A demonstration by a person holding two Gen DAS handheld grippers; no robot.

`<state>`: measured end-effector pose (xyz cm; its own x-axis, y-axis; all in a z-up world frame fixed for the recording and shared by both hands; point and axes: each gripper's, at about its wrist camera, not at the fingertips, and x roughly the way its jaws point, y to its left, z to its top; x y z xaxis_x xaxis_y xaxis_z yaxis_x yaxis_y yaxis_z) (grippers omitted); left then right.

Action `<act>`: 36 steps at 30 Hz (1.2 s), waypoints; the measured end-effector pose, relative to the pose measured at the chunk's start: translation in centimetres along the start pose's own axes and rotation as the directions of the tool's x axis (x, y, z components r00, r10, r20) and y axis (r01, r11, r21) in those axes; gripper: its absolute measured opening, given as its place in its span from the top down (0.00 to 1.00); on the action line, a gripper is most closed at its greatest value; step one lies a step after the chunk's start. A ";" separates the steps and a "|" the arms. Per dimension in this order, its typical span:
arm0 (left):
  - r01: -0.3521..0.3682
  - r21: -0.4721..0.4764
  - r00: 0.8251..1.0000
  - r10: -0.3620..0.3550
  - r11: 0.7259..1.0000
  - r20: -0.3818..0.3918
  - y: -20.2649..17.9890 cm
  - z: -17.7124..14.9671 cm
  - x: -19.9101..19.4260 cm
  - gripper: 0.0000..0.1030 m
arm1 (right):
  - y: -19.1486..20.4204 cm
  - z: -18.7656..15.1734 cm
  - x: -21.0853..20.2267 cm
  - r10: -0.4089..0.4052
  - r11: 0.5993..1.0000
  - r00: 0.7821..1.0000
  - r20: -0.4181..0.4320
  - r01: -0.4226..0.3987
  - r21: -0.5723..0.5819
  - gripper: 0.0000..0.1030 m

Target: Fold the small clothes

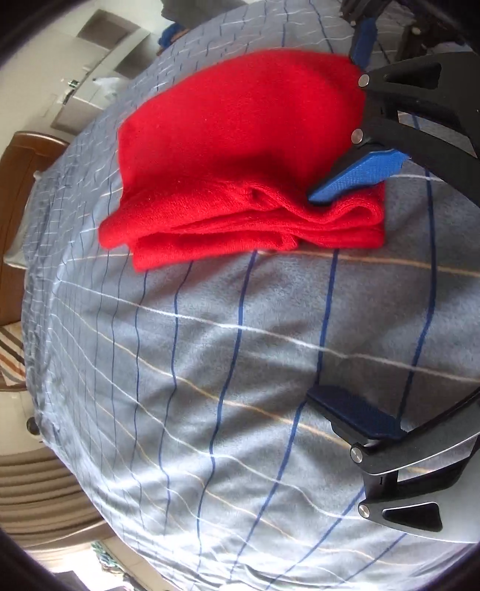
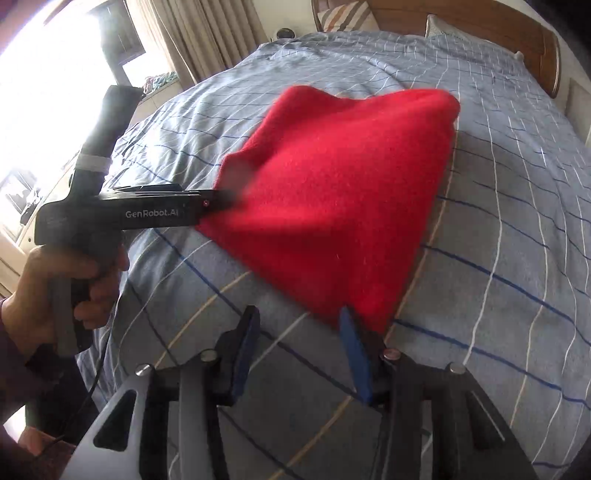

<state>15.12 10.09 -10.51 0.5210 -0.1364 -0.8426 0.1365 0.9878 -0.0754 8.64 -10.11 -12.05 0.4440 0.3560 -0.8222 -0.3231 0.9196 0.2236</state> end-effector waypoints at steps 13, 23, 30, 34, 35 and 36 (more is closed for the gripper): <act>0.258 0.026 0.960 -0.253 0.966 -0.124 -2.4 7.7 5.3 0.01 | -15.2 8.8 2.4 0.271 0.767 0.925 0.265 -0.374 0.522 0.30; 0.285 0.069 0.958 -0.282 0.956 -0.053 -4.8 7.6 3.2 0.83 | -3.6 12.3 3.0 -0.141 0.988 0.976 0.168 0.127 0.088 0.75; 0.390 0.113 0.911 -0.401 0.914 0.092 -6.9 10.2 -4.7 0.80 | -4.0 13.5 -6.0 -0.107 0.994 0.937 0.332 0.095 0.054 0.75; 0.272 0.113 0.962 -0.274 0.956 0.002 -8.1 8.3 -0.4 0.32 | -9.9 12.0 -5.9 -0.113 0.978 0.972 0.207 0.071 0.197 0.47; 0.207 0.116 0.978 -0.207 0.971 -0.013 -8.0 7.0 0.4 0.33 | -11.4 10.6 -5.2 -0.172 0.964 0.973 0.151 0.135 0.227 0.30; 0.160 0.133 0.987 -0.160 0.978 -0.013 -7.7 5.5 0.7 0.33 | -12.6 8.9 -4.6 -0.234 0.947 0.968 0.096 0.205 0.246 0.27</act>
<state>19.06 1.97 -7.62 0.4816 -0.2919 -0.8263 0.3292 0.9341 -0.1381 18.11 -21.90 -6.39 0.5853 0.1454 -0.7977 -0.0099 0.9850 0.1722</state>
